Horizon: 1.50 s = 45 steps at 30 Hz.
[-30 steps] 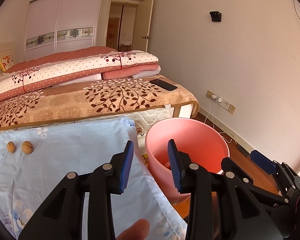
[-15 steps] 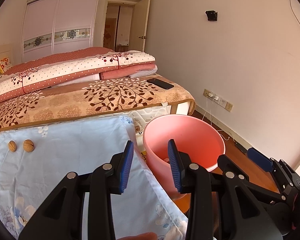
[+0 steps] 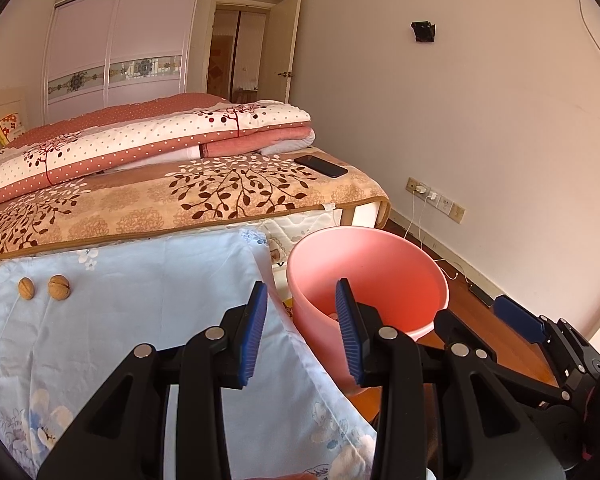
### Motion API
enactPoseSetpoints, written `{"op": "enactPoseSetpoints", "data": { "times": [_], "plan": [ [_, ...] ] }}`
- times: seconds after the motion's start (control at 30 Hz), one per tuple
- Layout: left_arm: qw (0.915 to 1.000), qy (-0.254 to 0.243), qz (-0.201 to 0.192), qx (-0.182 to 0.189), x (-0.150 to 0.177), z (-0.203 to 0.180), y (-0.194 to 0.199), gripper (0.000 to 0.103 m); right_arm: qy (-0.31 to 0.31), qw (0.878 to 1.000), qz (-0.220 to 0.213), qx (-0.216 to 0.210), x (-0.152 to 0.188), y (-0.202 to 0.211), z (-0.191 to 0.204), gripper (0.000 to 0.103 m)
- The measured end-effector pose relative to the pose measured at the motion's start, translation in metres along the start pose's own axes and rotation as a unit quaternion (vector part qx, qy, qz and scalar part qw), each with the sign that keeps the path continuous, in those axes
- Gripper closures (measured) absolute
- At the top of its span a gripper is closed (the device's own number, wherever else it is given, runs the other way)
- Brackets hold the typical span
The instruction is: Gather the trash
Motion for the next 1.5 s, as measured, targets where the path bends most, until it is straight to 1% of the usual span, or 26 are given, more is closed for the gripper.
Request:
{"op": "enactPoseSetpoints", "data": {
  "times": [0.6,1.5],
  "plan": [
    [1.0,0.002,0.007,0.002,0.0026,0.0019,-0.0005,0.067,0.003,1.0,0.002,0.0,0.0033,0.0029,0.0024,0.035],
    [0.9999,0.001,0.015,0.004,0.0095,0.002,-0.0035,0.067,0.001,1.0,0.011,0.0,0.0067,-0.0031,0.0,0.035]
  ]
}}
Point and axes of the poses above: each gripper's, at about its wrist camera, not at the fingertips, and y roughly against the way its jaws point, z to its left, x to its underside, the point moved 10 cm from there along -y, roughly the way its jaws point, and after that the axes turned 8 degrees about -y, right-handed, at the moved point
